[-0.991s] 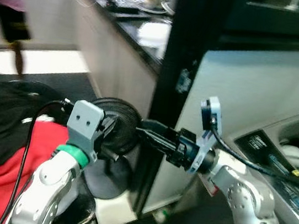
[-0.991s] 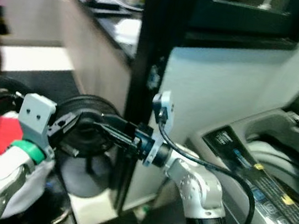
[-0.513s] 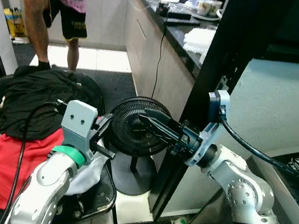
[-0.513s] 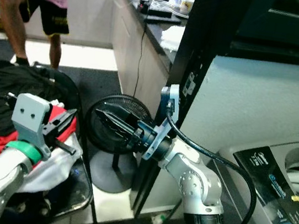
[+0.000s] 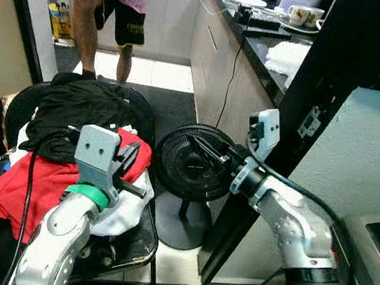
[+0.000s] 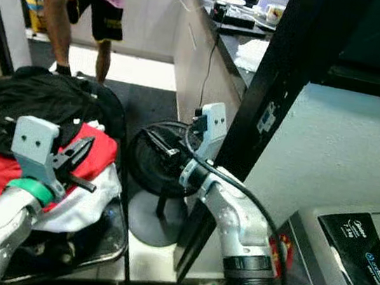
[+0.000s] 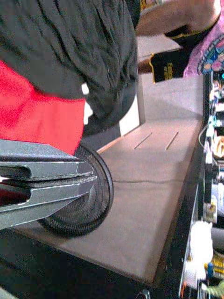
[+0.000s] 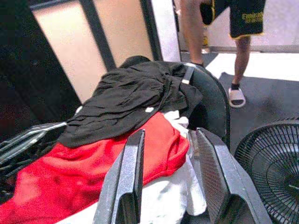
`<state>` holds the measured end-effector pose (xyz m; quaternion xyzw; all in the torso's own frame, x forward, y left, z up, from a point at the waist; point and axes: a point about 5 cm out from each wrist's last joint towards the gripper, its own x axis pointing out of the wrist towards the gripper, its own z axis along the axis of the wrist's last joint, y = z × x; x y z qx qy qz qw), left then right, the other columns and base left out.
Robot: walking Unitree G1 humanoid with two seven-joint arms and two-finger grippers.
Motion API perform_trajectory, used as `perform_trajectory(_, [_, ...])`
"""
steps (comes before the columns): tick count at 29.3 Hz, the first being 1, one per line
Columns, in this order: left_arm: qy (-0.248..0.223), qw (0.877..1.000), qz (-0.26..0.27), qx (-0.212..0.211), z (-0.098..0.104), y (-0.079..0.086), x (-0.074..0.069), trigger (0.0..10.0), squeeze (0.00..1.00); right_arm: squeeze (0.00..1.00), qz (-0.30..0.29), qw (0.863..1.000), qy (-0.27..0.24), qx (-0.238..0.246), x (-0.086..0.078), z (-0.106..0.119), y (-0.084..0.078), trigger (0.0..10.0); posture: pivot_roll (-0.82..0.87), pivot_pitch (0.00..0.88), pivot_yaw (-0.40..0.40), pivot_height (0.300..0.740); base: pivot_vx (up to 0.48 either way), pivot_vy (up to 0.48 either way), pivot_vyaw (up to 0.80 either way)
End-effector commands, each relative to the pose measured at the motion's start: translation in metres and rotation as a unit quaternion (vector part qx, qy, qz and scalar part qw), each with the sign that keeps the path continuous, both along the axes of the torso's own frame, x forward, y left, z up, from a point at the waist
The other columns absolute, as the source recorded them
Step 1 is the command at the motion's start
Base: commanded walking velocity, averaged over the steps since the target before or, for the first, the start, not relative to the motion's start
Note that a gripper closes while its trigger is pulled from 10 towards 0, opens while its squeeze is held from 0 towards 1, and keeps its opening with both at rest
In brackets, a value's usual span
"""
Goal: Clothes washing
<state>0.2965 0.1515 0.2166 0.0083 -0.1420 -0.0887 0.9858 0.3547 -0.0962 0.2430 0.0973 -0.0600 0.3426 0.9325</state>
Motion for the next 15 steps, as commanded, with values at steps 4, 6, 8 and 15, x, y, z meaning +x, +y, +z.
perform_trajectory(4, [0.017,1.000,0.005,-0.009,-0.006,0.001,0.001,10.0,0.00,0.00,-0.082,0.996,0.014,0.025,0.007,-0.003,-0.012,10.0,0.03,0.035,-0.047,0.740,0.000,0.360,0.00])
perform_trajectory(6, [0.017,1.000,0.005,-0.009,-0.006,0.001,0.001,10.0,0.00,0.00,-0.082,0.996,0.014,0.025,0.007,-0.003,-0.012,10.0,0.03,0.035,-0.047,0.740,0.000,0.000,0.00])
perform_trajectory(8, [0.019,1.000,0.005,-0.010,-0.007,0.001,0.001,10.0,0.00,0.00,-0.093,0.995,0.015,0.028,0.007,-0.002,-0.015,10.0,0.03,0.037,-0.048,0.740,0.000,0.000,0.00])
perform_trajectory(15, [0.036,0.997,0.042,-0.057,-0.015,0.005,0.005,10.0,0.00,0.00,-0.120,0.993,-0.002,0.016,0.007,0.001,-0.011,10.0,0.02,0.032,-0.064,0.740,0.000,0.000,0.00])
